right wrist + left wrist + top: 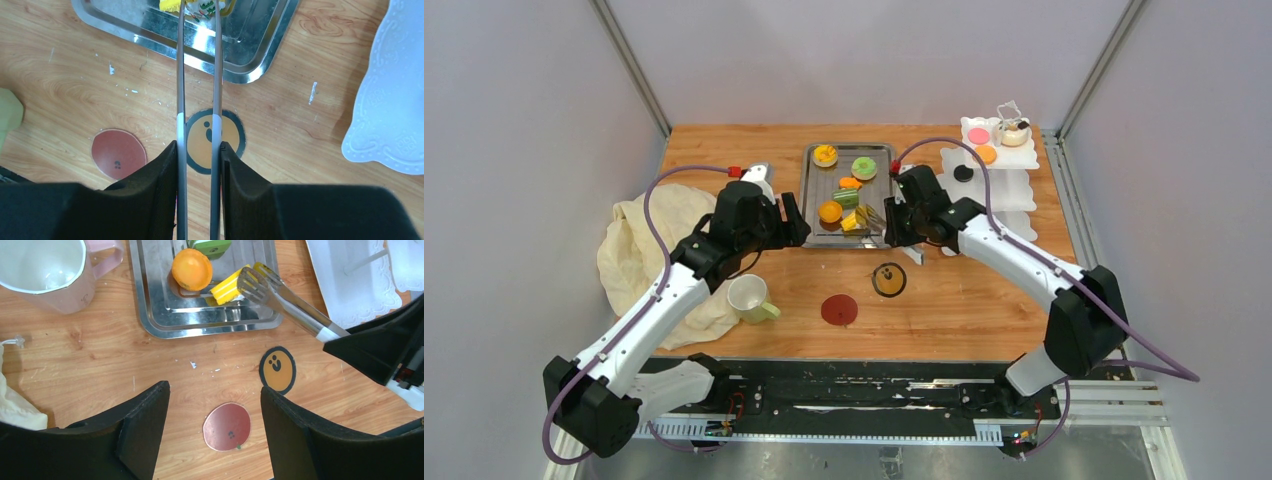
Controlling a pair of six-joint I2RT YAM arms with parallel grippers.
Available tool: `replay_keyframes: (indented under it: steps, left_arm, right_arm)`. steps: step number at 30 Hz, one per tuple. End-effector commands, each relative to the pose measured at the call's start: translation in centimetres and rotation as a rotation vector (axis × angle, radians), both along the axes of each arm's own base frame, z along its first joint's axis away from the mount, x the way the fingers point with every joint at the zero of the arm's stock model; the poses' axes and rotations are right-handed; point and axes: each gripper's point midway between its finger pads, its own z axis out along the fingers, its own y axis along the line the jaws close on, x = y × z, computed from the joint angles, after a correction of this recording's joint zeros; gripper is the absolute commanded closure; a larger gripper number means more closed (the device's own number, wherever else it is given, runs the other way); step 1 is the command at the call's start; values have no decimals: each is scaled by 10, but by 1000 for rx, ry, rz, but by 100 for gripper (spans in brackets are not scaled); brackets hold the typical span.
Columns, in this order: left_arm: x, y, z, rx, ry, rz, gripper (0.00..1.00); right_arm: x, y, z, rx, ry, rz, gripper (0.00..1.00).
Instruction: Serve the afternoon tea
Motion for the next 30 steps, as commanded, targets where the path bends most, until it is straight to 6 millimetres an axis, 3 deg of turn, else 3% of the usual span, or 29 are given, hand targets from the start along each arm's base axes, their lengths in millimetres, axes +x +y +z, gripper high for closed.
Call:
replay_keyframes:
  steps: [1, 7, 11, 15, 22, 30]
  left_arm:
    - [6, 0, 3, -8, -22, 2, 29]
    - [7, -2, 4, -14, -23, -5, 29]
    - [7, -2, 7, -16, -28, -5, 29]
    - [6, -2, 9, -18, -28, -8, 29]
    - [4, -3, 15, -28, -35, -13, 29]
    - [3, -8, 21, -42, -34, -36, 29]
  right_arm:
    - [-2, -16, 37, 22, -88, -26, 99]
    - [-22, -38, 57, 21, -143, -44, 99]
    - [-39, -64, 71, -14, -163, -92, 99]
    - [-63, -99, 78, -67, -163, -155, 99]
    - [-102, -165, 106, -97, -223, -341, 100]
    - [-120, -232, 112, -169, -207, -562, 99]
